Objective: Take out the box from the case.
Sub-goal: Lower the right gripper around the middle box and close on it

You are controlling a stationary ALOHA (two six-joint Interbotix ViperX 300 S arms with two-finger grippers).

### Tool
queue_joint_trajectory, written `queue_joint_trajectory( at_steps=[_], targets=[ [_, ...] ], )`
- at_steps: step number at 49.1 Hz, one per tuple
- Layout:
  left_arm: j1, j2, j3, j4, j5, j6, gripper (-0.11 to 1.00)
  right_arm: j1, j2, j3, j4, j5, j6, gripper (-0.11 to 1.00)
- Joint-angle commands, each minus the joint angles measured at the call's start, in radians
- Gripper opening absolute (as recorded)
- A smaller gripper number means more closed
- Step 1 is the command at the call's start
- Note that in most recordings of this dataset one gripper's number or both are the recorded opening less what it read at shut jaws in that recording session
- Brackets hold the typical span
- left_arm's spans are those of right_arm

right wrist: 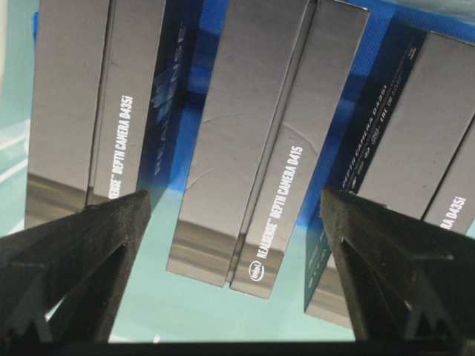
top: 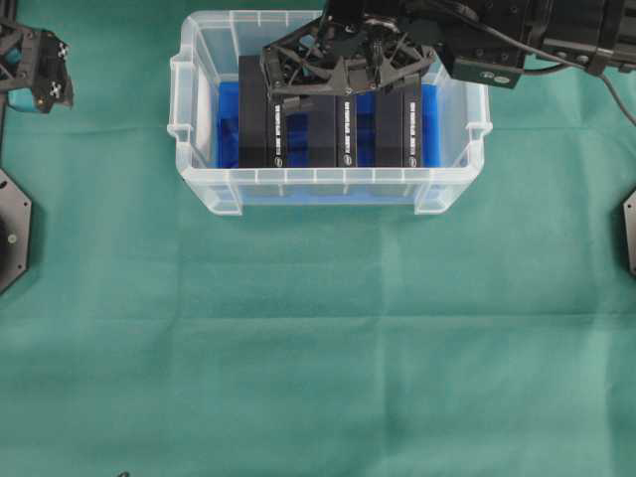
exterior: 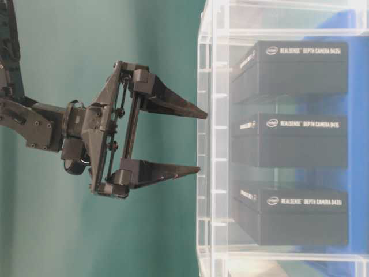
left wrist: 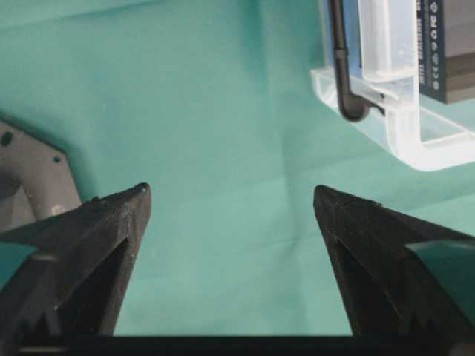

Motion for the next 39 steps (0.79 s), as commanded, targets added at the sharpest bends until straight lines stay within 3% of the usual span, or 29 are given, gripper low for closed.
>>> queue_joint_trajectory(
  at_steps=[1, 39],
  targets=[
    [0.005, -0.008, -0.012, 0.005, -0.003, 0.002, 0.90, 0.002, -0.018, -0.025, 0.000, -0.003, -0.002, 0.95],
    [0.005, -0.008, -0.011, 0.005, -0.002, 0.002, 0.90, 0.002, 0.020, 0.009, -0.008, -0.018, -0.002, 0.95]
  ],
)
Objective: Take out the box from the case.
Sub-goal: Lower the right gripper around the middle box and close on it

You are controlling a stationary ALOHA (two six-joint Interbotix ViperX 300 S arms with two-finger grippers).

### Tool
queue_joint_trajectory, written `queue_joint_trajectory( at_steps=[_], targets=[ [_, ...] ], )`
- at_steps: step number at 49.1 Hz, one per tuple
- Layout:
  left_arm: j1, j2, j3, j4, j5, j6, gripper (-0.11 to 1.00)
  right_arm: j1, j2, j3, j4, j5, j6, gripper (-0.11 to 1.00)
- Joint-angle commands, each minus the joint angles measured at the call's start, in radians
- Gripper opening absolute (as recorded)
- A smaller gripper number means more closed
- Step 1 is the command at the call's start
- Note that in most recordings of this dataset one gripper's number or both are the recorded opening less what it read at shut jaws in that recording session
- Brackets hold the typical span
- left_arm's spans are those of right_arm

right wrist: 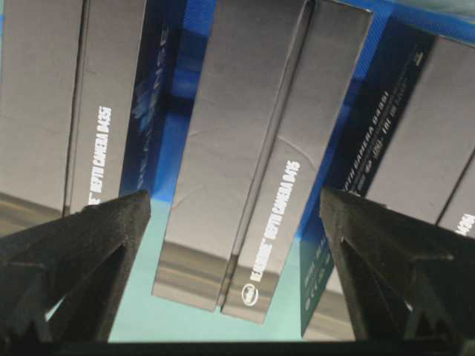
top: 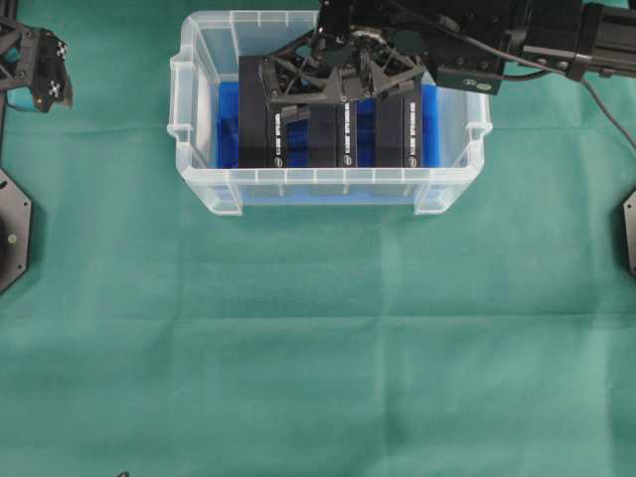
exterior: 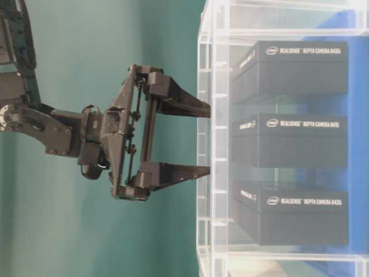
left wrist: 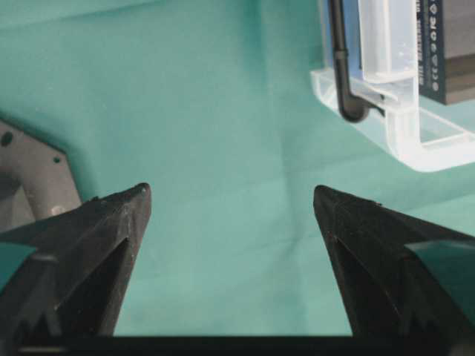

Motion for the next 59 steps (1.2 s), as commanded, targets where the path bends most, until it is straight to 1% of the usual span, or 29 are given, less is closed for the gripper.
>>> queue_joint_trajectory(
  at_steps=[1, 22, 32, 54, 59],
  targets=[
    [0.005, -0.005, -0.011, 0.005, -0.005, 0.002, 0.90, 0.002, -0.017, -0.002, -0.005, -0.011, 0.000, 0.95],
    [0.005, -0.005, -0.011, 0.005, -0.003, 0.002, 0.90, -0.006, -0.009, 0.055, -0.005, -0.084, 0.002, 0.95],
    [0.005, -0.005, -0.011, 0.005, -0.003, 0.002, 0.90, -0.009, 0.008, 0.057, -0.006, -0.092, 0.002, 0.95],
    [0.005, -0.006, -0.009, 0.005, -0.005, 0.000, 0.90, -0.015, 0.032, 0.101, -0.006, -0.137, 0.005, 0.95],
    [0.005, -0.005, -0.009, 0.005, -0.005, 0.000, 0.90, -0.015, 0.034, 0.106, -0.006, -0.149, 0.026, 0.95]
  ],
)
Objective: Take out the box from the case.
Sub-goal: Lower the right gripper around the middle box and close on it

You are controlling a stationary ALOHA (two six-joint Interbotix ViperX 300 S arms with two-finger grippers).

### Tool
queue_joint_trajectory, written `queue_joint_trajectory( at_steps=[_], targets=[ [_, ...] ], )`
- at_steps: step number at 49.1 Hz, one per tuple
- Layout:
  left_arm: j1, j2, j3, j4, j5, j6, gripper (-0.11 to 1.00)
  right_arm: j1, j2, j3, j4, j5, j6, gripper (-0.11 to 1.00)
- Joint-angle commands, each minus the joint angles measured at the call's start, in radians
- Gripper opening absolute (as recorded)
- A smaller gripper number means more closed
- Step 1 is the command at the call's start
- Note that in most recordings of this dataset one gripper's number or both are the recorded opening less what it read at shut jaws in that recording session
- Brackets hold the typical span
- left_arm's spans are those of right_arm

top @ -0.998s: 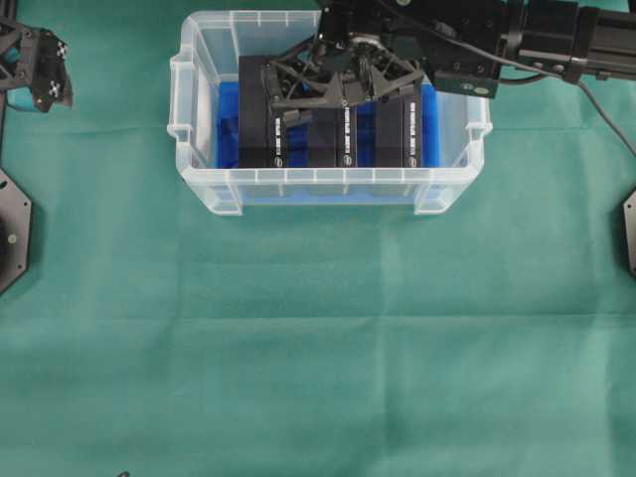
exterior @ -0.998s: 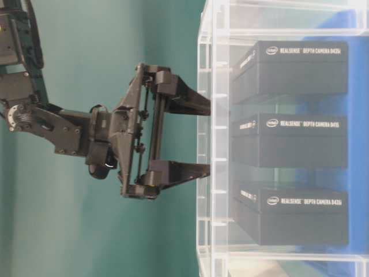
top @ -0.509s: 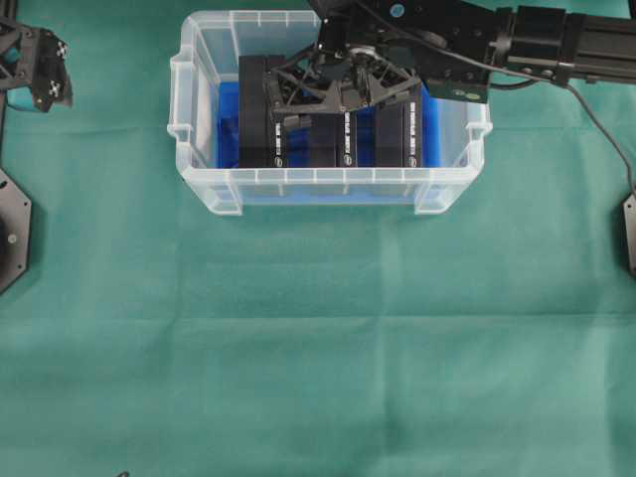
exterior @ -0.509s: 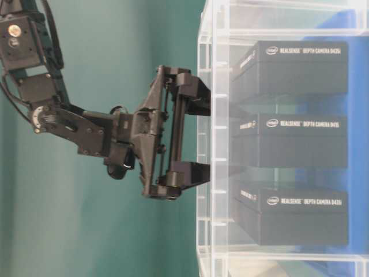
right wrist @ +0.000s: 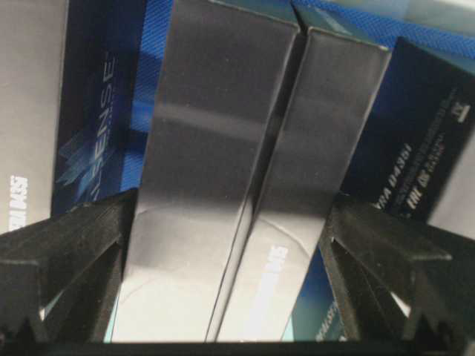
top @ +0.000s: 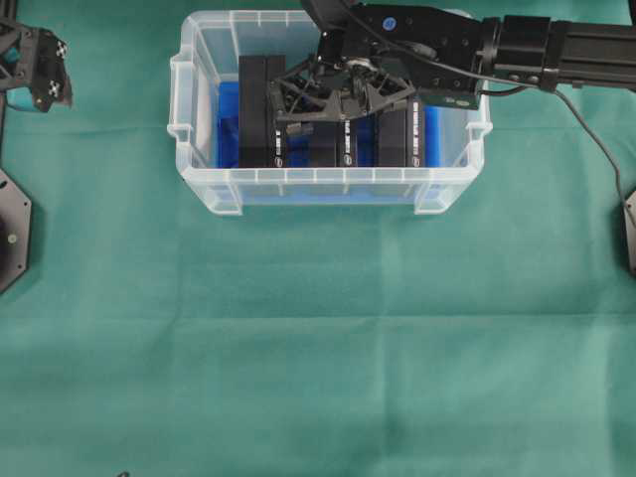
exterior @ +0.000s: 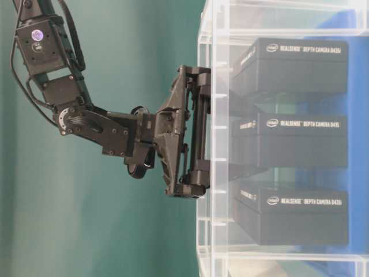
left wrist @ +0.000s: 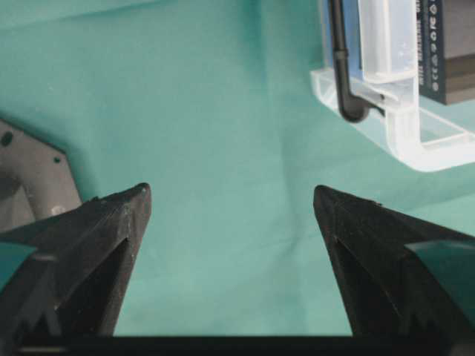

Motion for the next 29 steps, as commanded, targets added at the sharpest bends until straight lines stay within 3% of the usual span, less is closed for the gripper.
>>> queue_joint_trajectory(
  at_steps=[1, 14, 21, 29],
  targets=[
    [0.003, -0.006, -0.011, 0.003, -0.002, -0.002, 0.90, -0.003, -0.018, -0.005, -0.003, -0.014, 0.012, 0.95],
    [0.003, -0.006, -0.009, 0.003, -0.003, 0.000, 0.90, -0.002, -0.018, 0.000, -0.002, -0.015, 0.023, 0.93],
    [0.003, -0.006, -0.009, 0.005, -0.002, 0.000, 0.90, -0.002, -0.018, -0.005, 0.000, 0.006, 0.060, 0.70],
    [0.003, -0.006, -0.009, 0.003, -0.003, -0.002, 0.90, 0.003, -0.018, -0.006, -0.003, 0.021, 0.064, 0.70]
  ],
)
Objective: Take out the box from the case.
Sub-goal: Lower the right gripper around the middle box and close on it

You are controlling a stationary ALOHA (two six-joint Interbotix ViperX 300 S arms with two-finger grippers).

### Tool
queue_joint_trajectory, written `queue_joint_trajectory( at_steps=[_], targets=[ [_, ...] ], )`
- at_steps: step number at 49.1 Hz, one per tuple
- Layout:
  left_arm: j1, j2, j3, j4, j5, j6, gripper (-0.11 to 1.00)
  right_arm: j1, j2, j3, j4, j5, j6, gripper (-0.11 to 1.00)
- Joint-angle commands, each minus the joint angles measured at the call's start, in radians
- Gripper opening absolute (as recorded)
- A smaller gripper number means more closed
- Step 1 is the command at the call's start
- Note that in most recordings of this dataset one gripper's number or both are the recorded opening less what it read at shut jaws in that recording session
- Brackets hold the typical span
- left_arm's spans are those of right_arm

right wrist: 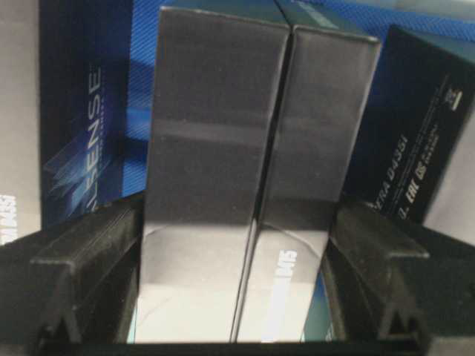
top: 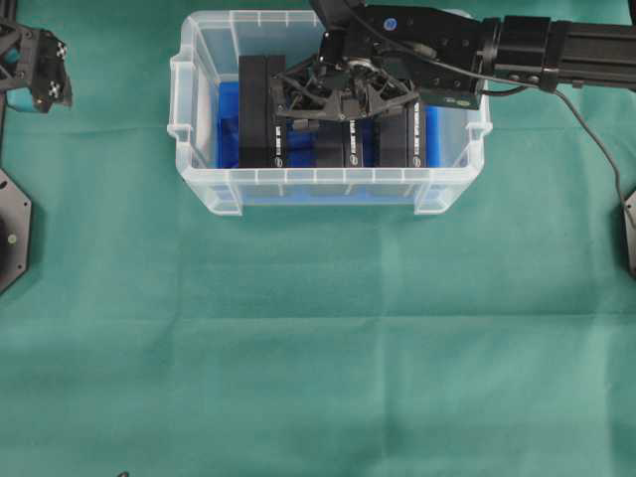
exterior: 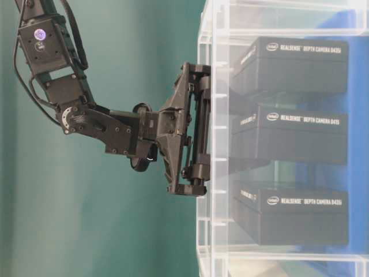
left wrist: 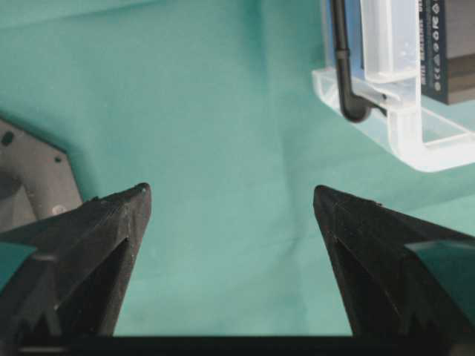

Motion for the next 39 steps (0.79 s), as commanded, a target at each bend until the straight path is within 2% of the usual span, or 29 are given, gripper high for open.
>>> queue_joint_trajectory(
  at_steps=[1, 27, 39],
  targets=[
    [0.003, -0.005, -0.011, 0.005, -0.003, -0.002, 0.90, 0.005, -0.018, -0.017, -0.002, 0.008, 0.003, 0.70],
    [0.003, -0.005, -0.011, 0.005, -0.003, 0.000, 0.90, 0.005, -0.020, -0.074, -0.002, 0.020, 0.008, 0.70],
    [0.003, -0.005, -0.011, 0.003, -0.003, 0.002, 0.90, 0.005, -0.040, -0.135, 0.009, 0.130, 0.002, 0.69]
  ],
)
